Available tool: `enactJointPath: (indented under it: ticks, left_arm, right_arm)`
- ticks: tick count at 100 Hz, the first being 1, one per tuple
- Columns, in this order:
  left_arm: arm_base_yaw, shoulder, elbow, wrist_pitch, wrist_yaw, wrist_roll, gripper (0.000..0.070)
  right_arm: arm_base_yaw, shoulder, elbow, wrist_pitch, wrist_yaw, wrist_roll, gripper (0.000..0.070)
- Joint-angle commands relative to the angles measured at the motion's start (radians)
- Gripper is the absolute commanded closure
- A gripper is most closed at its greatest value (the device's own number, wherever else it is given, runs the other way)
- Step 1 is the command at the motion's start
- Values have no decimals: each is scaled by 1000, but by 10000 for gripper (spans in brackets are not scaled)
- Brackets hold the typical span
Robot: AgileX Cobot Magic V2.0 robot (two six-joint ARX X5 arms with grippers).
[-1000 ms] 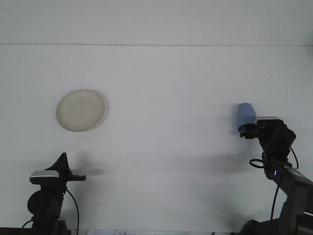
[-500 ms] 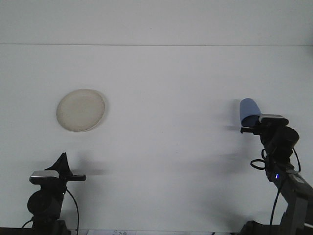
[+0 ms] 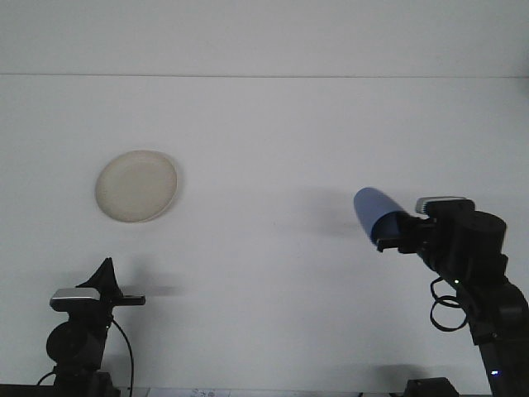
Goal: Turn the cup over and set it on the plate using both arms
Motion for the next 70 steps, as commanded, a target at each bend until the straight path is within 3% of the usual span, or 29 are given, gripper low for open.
enactJointPath:
  ticks: [1,17,35,70]
  left_arm:
    - [0,-2,-19,11,-5,-8,685]
    - [0,-2,-19,11,-5,-8,685]
    - [0,-2,-19,11,-5,-8,685]
    - [0,-2,-19,11,-5,-8,685]
  right_arm:
    - [102,54,77,-148,2,15,698]
    - [376,187,206,-367,74,14,699]
    - [631,359,270,-423,152,18,698]
    - [806,674,422,-548,161,-27,698]
